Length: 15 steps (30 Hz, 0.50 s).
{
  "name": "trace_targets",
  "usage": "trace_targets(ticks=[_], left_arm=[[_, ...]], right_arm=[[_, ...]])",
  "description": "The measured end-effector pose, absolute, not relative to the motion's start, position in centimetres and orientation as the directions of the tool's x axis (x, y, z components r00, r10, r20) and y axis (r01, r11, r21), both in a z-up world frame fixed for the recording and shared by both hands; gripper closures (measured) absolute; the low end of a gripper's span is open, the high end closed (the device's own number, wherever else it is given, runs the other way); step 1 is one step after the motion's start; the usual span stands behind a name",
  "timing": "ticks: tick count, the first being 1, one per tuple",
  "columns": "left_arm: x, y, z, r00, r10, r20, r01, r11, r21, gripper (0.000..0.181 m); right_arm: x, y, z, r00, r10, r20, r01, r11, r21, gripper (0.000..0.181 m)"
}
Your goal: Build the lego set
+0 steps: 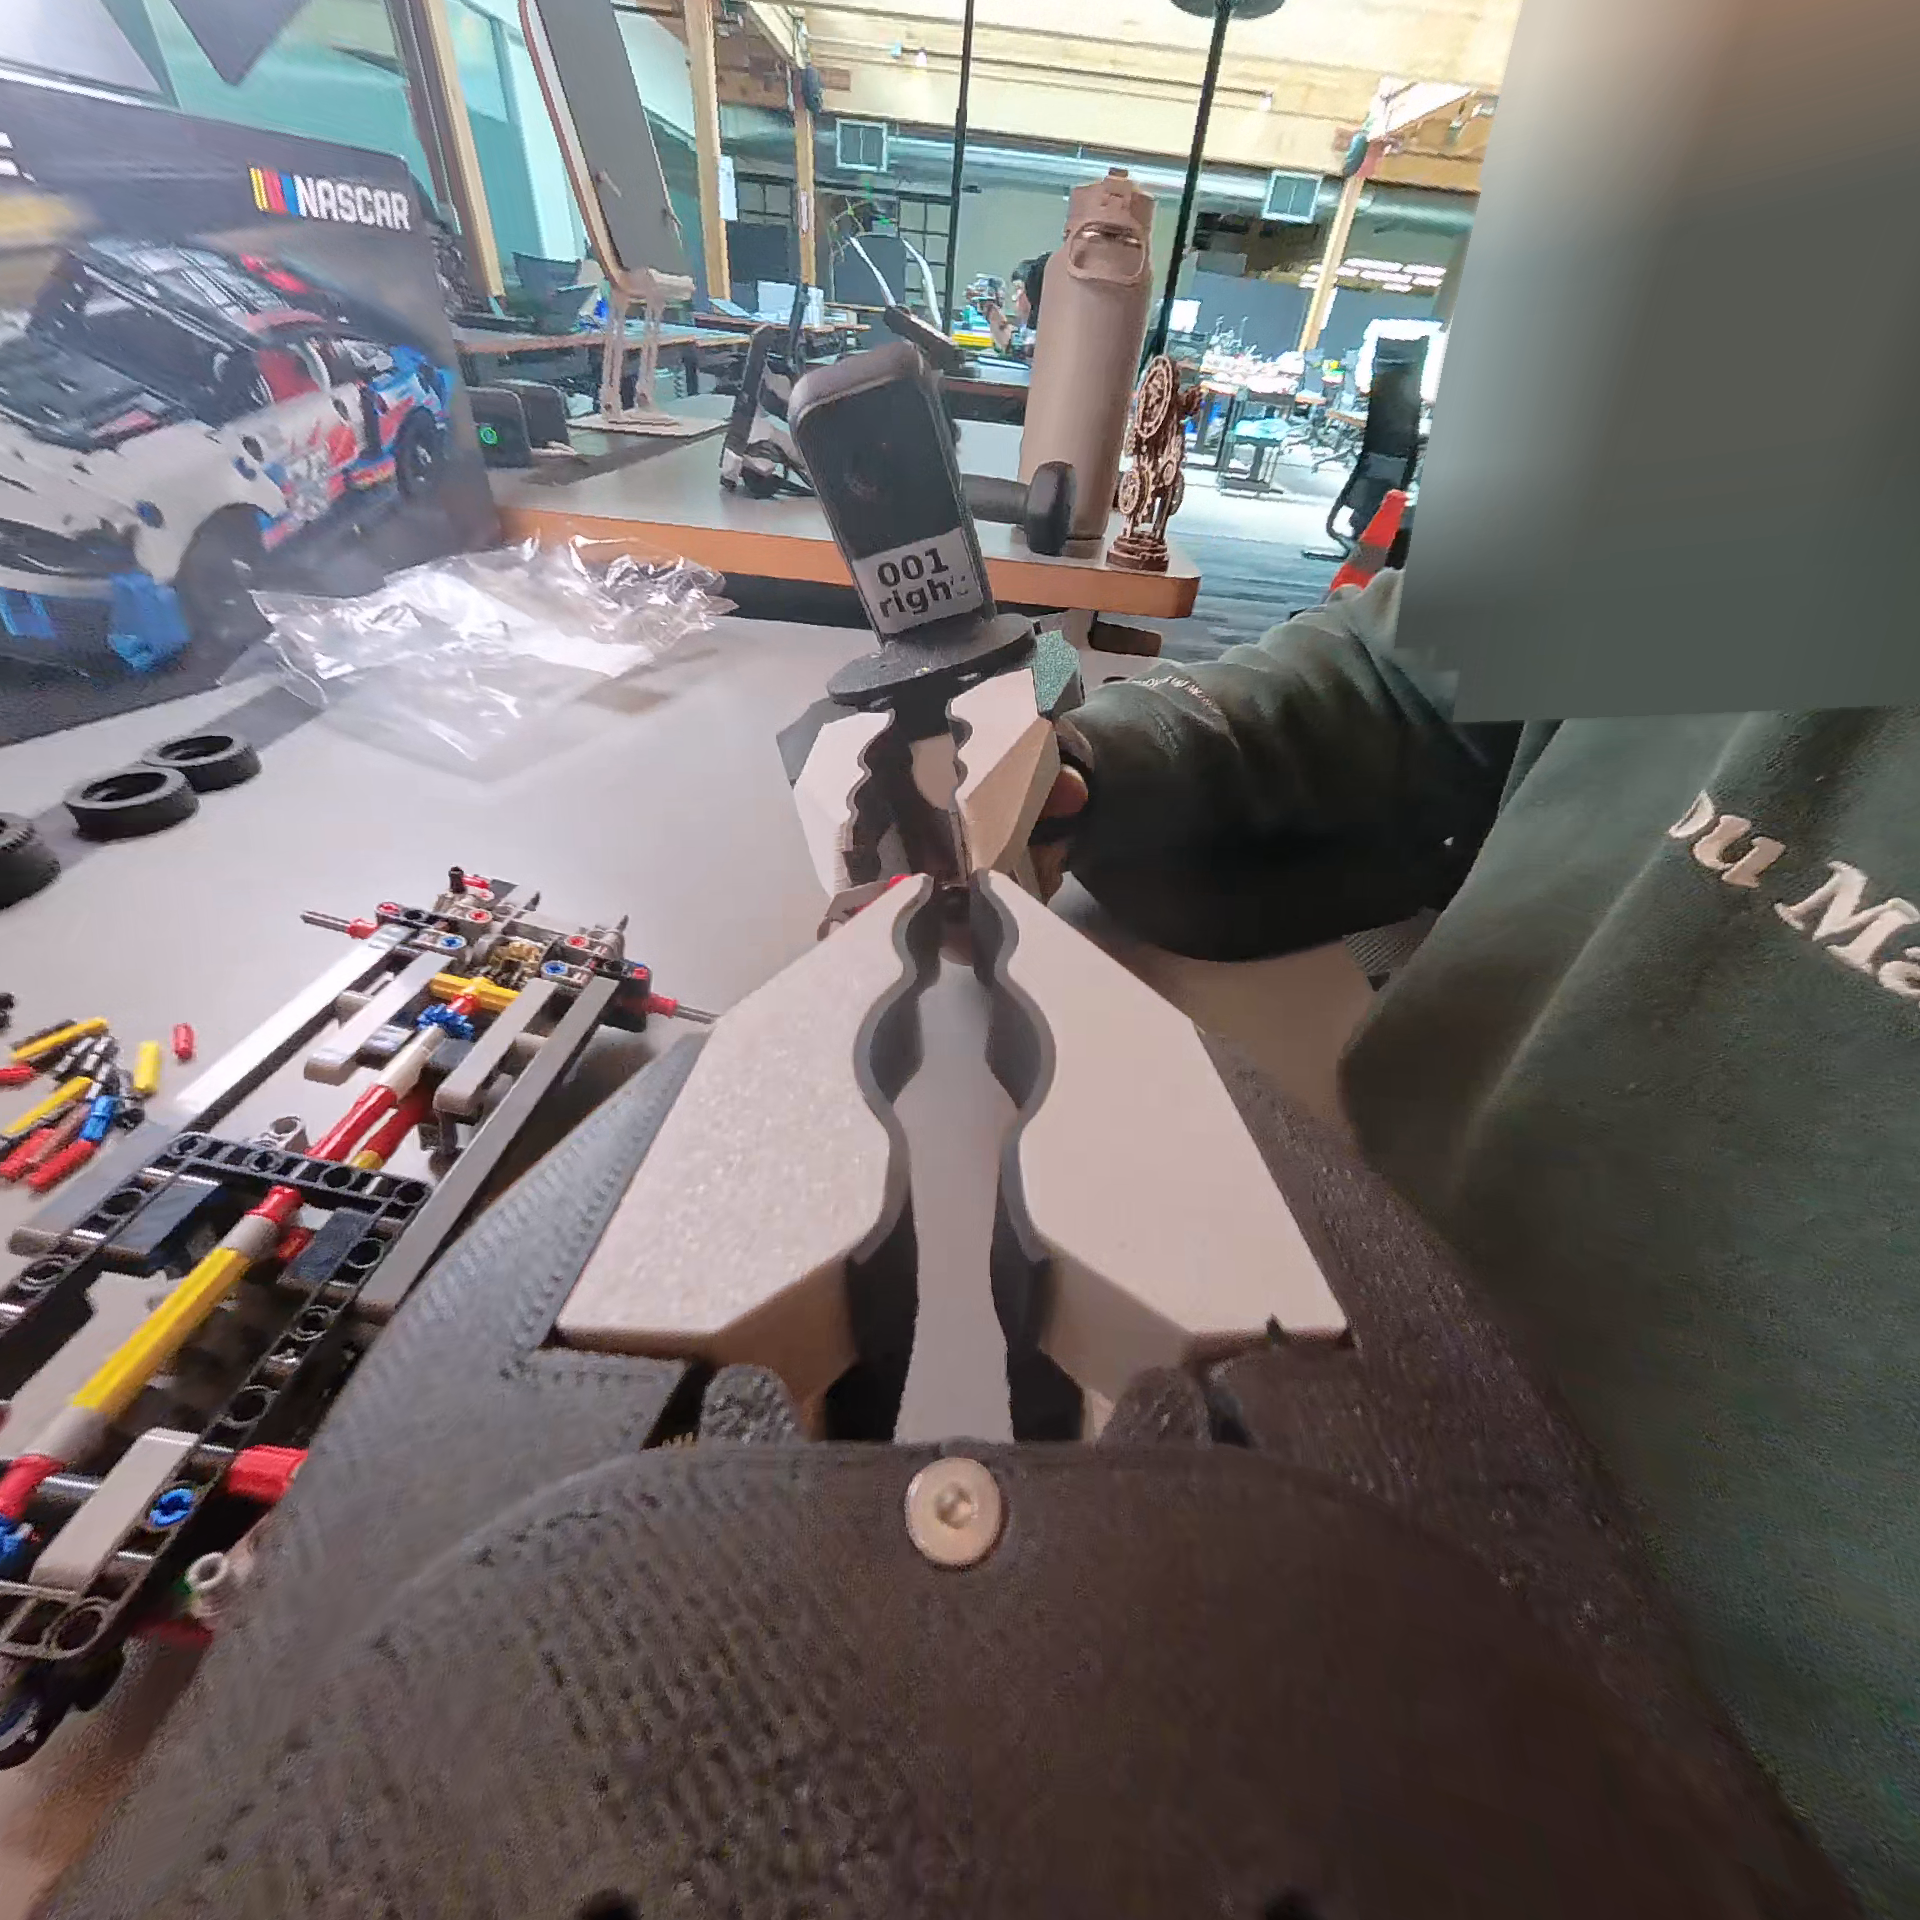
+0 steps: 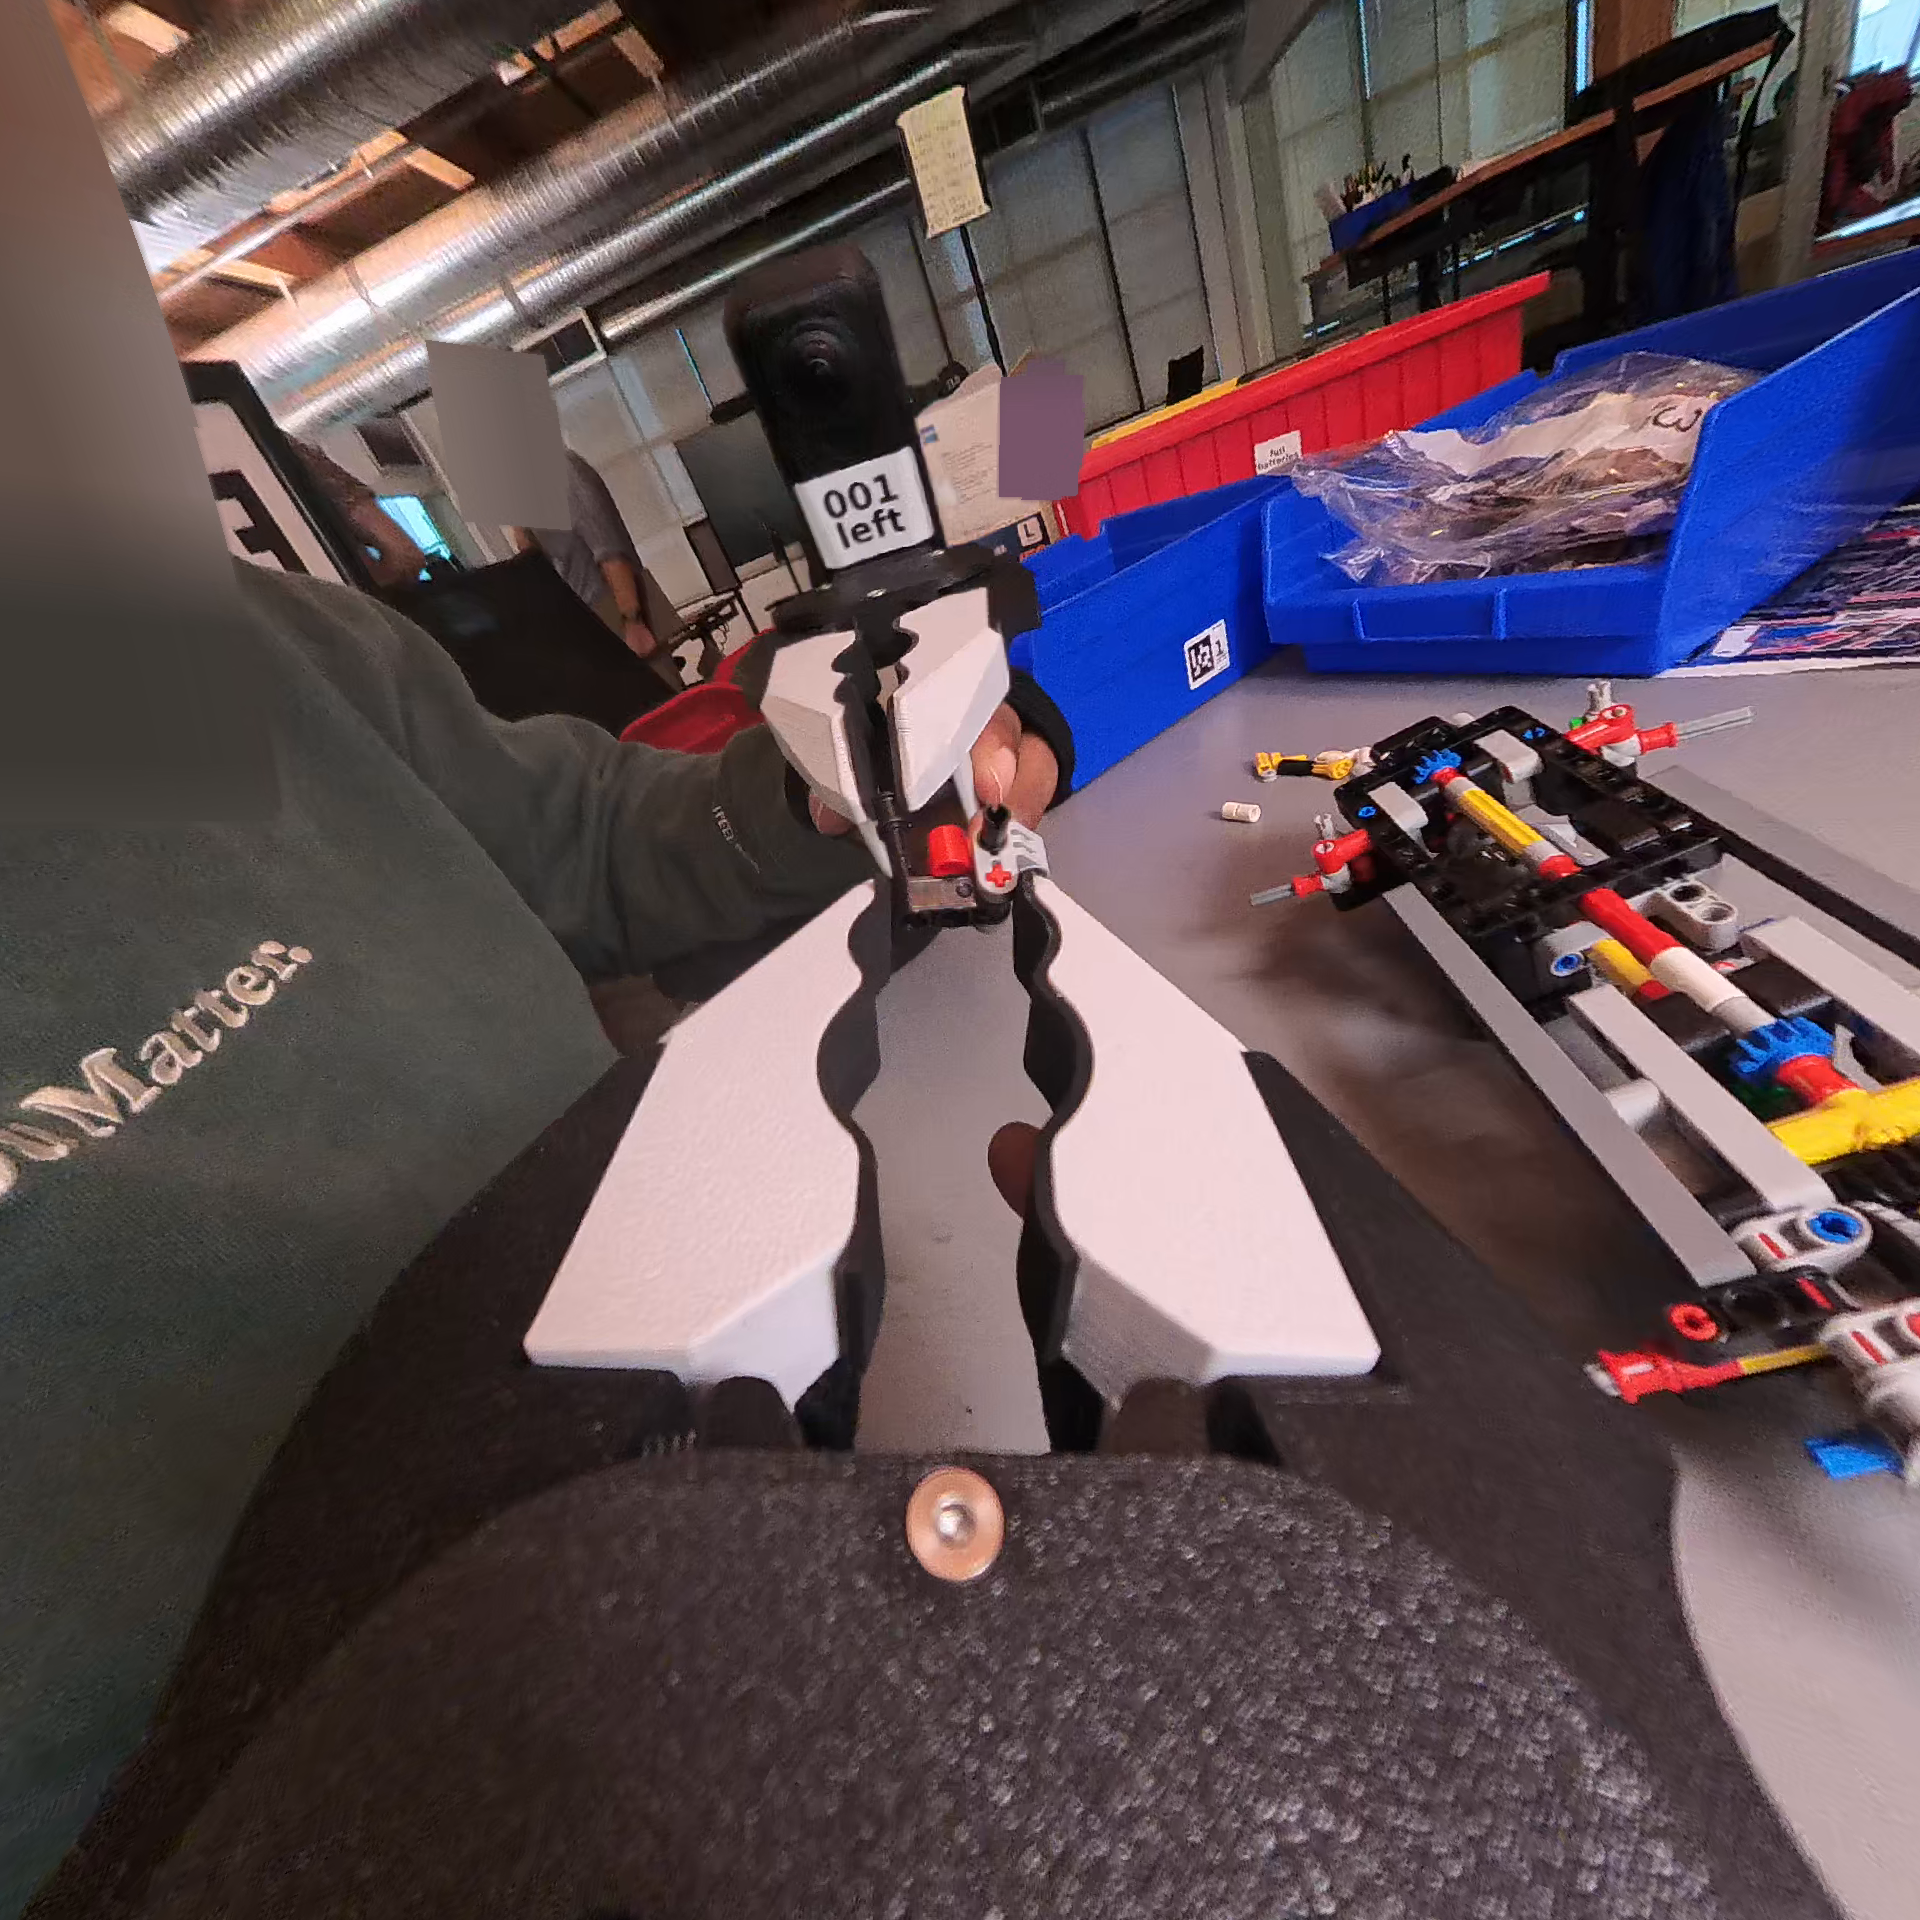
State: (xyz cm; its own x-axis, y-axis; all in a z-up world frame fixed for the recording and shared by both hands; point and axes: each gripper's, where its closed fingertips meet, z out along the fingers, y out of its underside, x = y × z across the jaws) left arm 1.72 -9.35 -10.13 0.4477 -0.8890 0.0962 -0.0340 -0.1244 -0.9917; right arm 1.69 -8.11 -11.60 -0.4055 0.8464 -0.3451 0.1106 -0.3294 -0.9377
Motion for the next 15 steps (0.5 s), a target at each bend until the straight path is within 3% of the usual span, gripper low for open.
trace_targets(ticks=[8,15], left_arm=[[2.4,-9.2,-11.3,0.471,-0.881,0.041,-0.095,-0.097,-0.991,0.177],[2.8,-9.2,-10.8,0.466,-0.881,0.080,-0.010,-0.096,-0.995,0.178]], right_arm=[[2.0,-7.8,-10.5,-0.408,0.847,-0.341,0.065,-0.346,-0.936,0.161],[2.4,-7.9,-9.9,-0.398,0.872,-0.285,0.044,-0.292,-0.955,0.161]])
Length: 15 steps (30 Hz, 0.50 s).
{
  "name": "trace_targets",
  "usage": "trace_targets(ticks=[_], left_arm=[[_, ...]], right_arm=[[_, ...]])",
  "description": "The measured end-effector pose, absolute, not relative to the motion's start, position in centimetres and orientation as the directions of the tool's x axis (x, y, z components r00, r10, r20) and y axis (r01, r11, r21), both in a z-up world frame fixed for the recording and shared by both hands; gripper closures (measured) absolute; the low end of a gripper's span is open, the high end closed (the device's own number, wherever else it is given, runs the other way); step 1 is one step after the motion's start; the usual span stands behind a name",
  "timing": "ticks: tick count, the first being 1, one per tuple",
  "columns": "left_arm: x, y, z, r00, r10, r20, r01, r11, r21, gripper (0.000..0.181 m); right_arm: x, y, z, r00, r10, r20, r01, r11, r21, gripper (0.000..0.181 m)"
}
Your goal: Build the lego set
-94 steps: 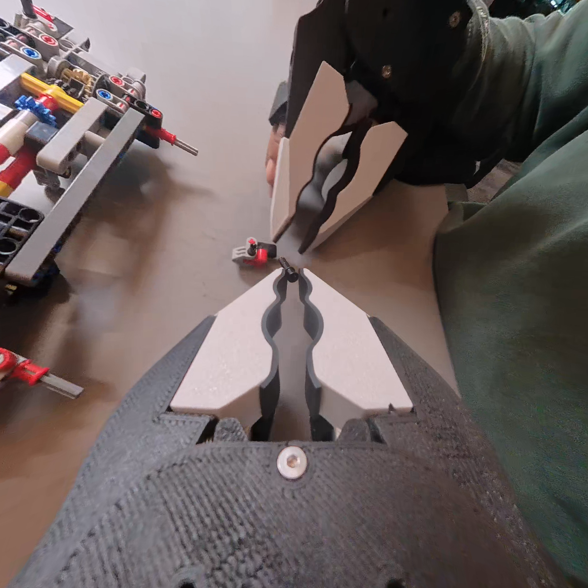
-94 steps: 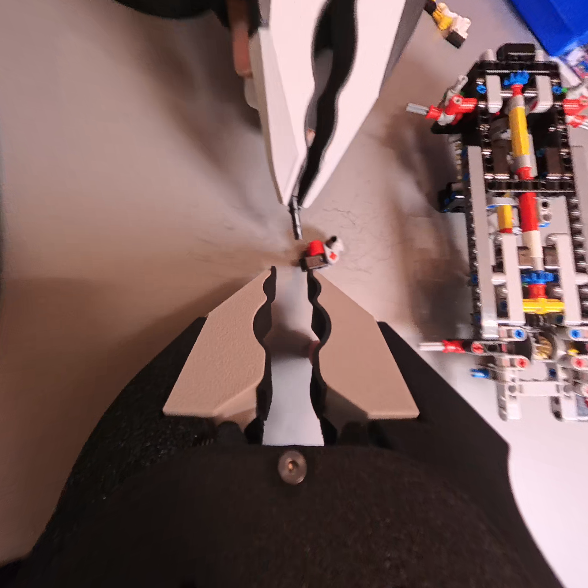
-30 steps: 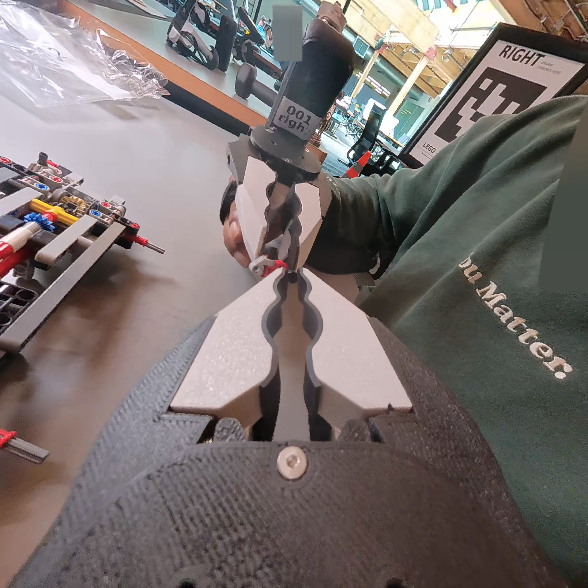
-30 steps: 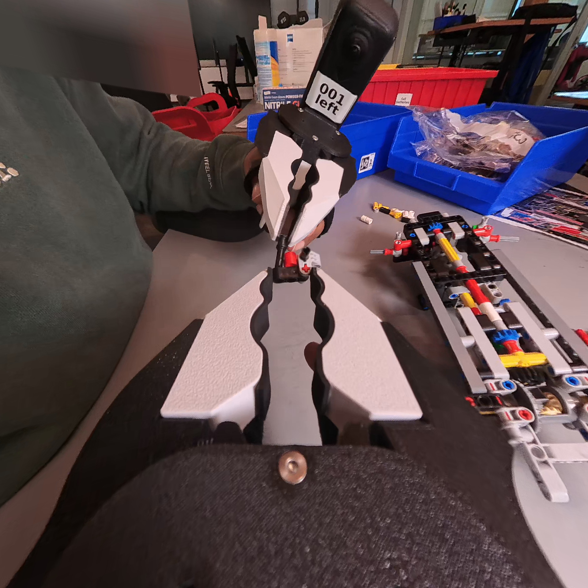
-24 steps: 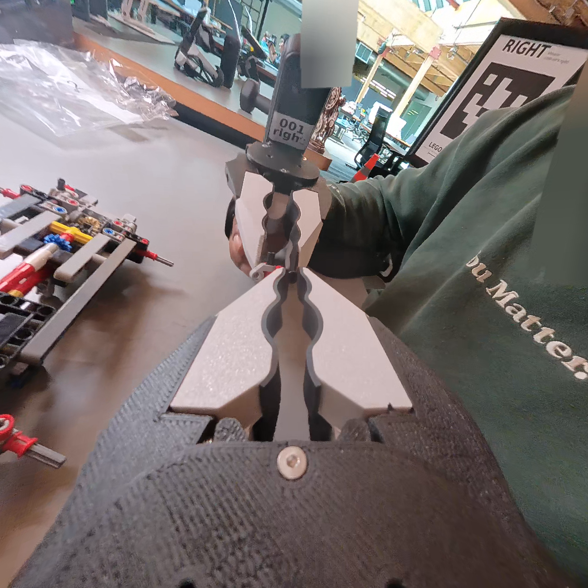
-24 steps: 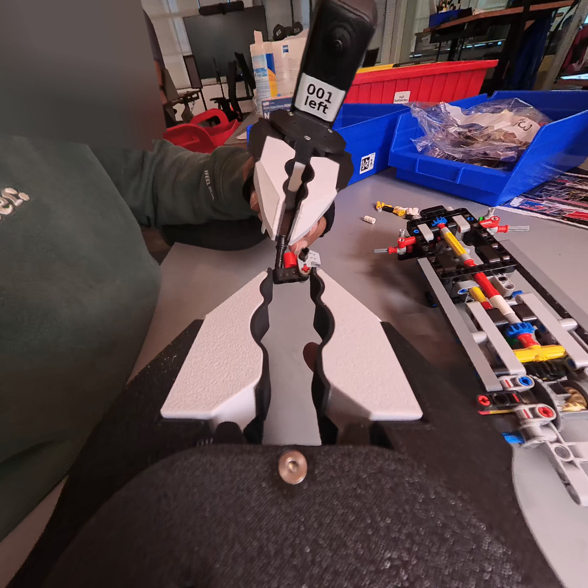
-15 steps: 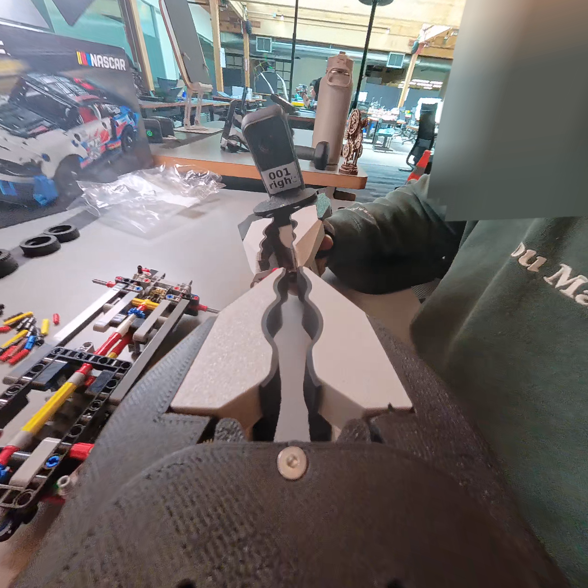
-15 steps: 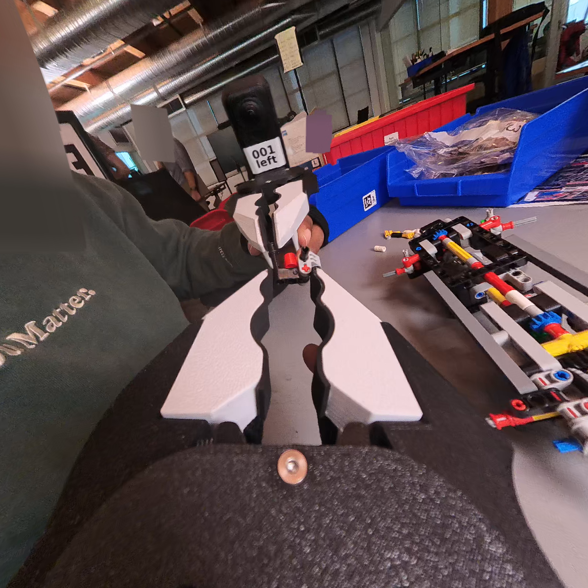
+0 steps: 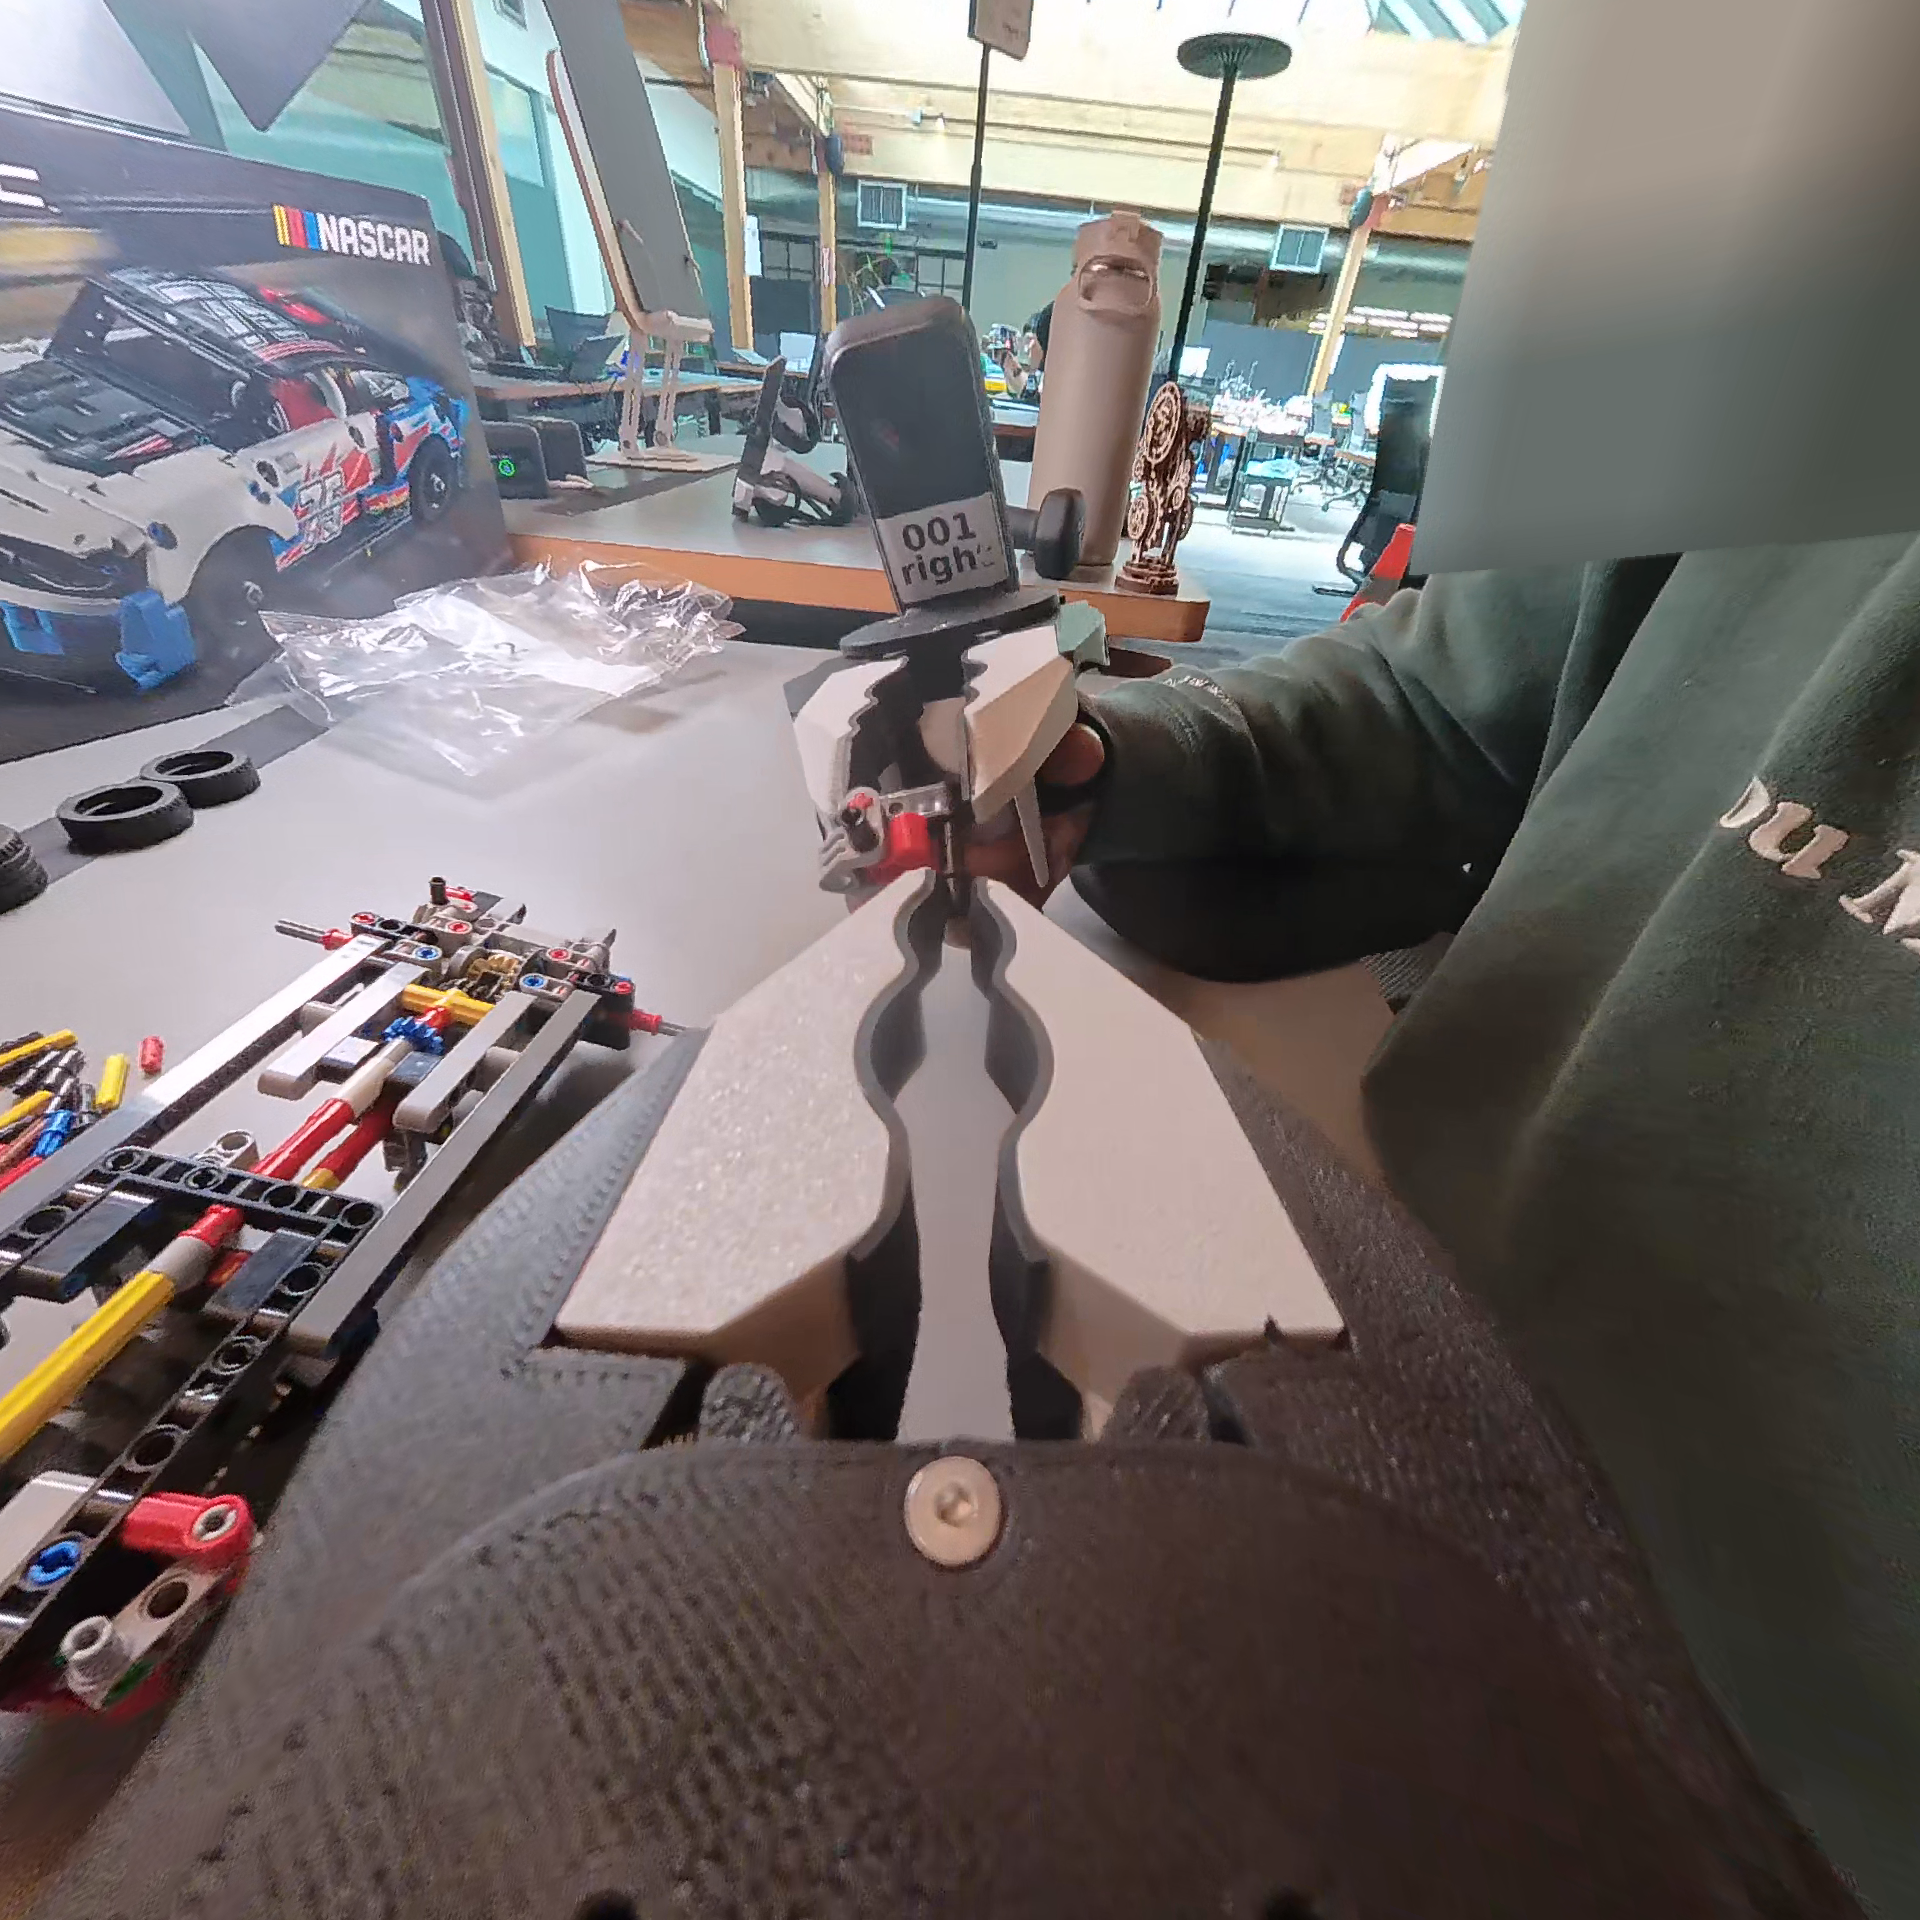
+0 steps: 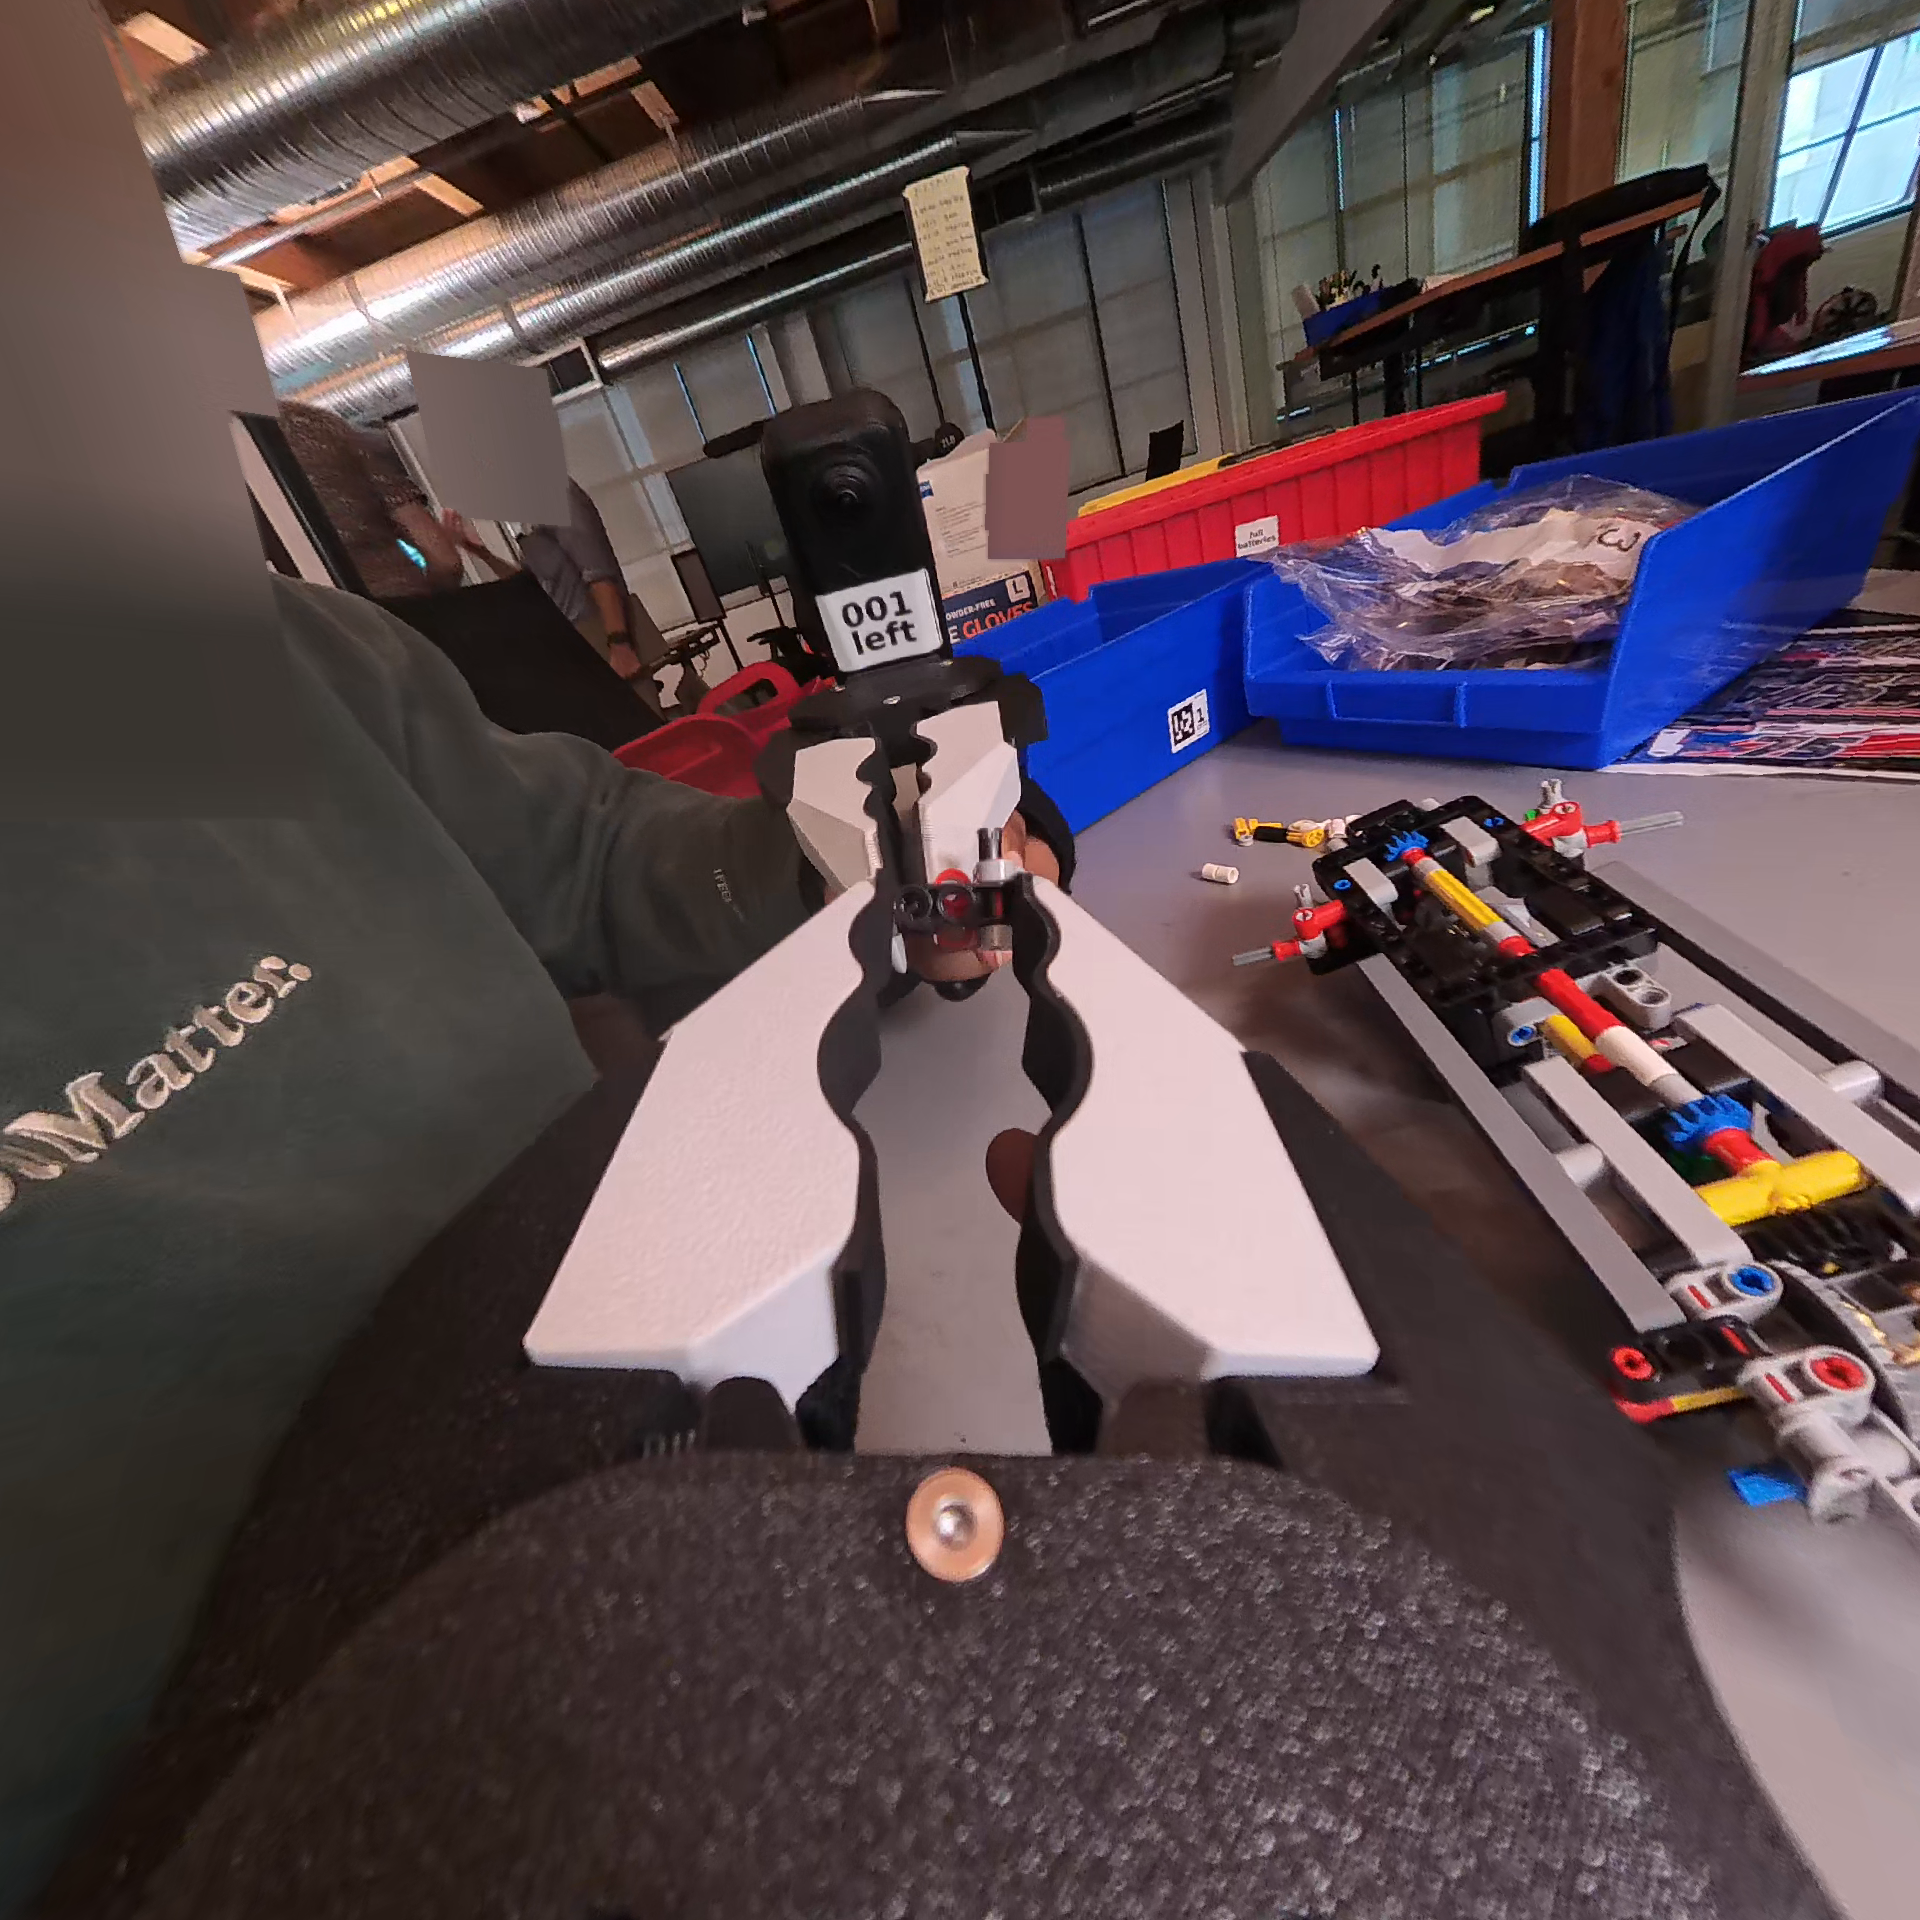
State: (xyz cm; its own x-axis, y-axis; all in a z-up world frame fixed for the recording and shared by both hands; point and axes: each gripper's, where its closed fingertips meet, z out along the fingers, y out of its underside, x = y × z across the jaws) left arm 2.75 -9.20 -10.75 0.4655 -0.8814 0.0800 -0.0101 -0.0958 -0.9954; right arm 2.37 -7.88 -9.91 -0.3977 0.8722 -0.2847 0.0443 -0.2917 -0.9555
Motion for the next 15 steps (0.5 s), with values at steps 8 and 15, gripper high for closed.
trace_targets(ticks=[8,15], left_arm=[[2.71,-8.91,-10.55,0.486,-0.868,0.104,0.031,-0.101,-0.994,0.179],[2.68,-8.78,-10.52,0.496,-0.862,0.104,0.035,-0.100,-0.994,0.179]], right_arm=[[2.25,-7.67,-9.95,-0.373,0.882,-0.288,0.029,-0.299,-0.954,0.161],[2.00,-7.58,-10.02,-0.366,0.879,-0.305,0.015,-0.322,-0.947,0.161]])
